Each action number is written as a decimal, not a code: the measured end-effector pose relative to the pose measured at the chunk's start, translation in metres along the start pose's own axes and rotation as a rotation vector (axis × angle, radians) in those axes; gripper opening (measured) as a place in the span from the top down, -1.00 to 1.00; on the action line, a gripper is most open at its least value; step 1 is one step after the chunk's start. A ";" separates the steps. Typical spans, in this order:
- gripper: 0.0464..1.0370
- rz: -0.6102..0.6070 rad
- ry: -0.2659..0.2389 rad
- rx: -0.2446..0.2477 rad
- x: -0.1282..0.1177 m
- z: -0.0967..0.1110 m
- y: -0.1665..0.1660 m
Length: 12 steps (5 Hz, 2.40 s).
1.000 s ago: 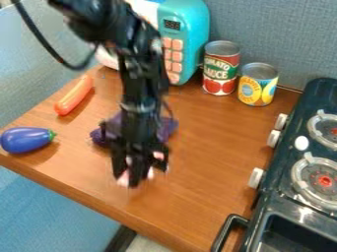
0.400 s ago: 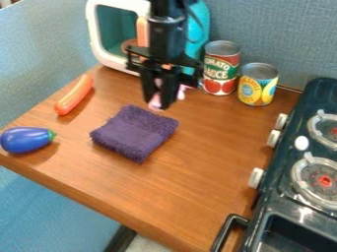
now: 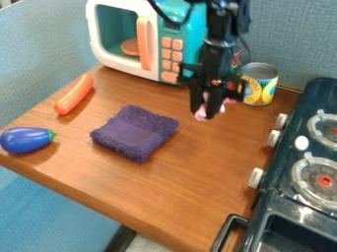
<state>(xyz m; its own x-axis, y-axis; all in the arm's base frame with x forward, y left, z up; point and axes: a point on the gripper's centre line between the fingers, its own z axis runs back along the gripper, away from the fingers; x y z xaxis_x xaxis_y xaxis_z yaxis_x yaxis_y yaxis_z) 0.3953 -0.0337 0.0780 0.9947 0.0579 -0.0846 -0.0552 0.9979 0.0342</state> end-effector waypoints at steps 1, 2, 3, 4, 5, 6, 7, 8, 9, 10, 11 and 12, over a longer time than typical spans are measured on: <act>0.50 -0.014 0.021 0.021 0.013 -0.011 -0.007; 0.50 -0.024 0.047 0.008 0.028 -0.027 -0.013; 0.50 -0.010 0.073 0.000 0.033 -0.044 -0.016; 0.38 -0.008 0.086 -0.002 0.034 -0.050 -0.017; -0.23 0.003 0.086 -0.002 0.034 -0.051 -0.017; -0.81 0.018 0.084 -0.009 0.029 -0.053 -0.018; -0.94 0.037 0.045 -0.033 0.027 -0.042 -0.020; -0.93 0.023 -0.026 -0.064 0.015 -0.014 -0.019; -0.93 0.029 -0.081 -0.054 -0.009 0.013 -0.007; -0.93 0.023 -0.094 0.044 -0.040 0.027 0.022; -0.93 0.009 -0.075 0.093 -0.072 0.026 0.051; -0.93 0.031 -0.045 0.093 -0.091 0.024 0.074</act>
<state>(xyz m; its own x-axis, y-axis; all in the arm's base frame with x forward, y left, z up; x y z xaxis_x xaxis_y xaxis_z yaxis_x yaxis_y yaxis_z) 0.3027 0.0346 0.1120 0.9957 0.0854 -0.0370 -0.0800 0.9885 0.1284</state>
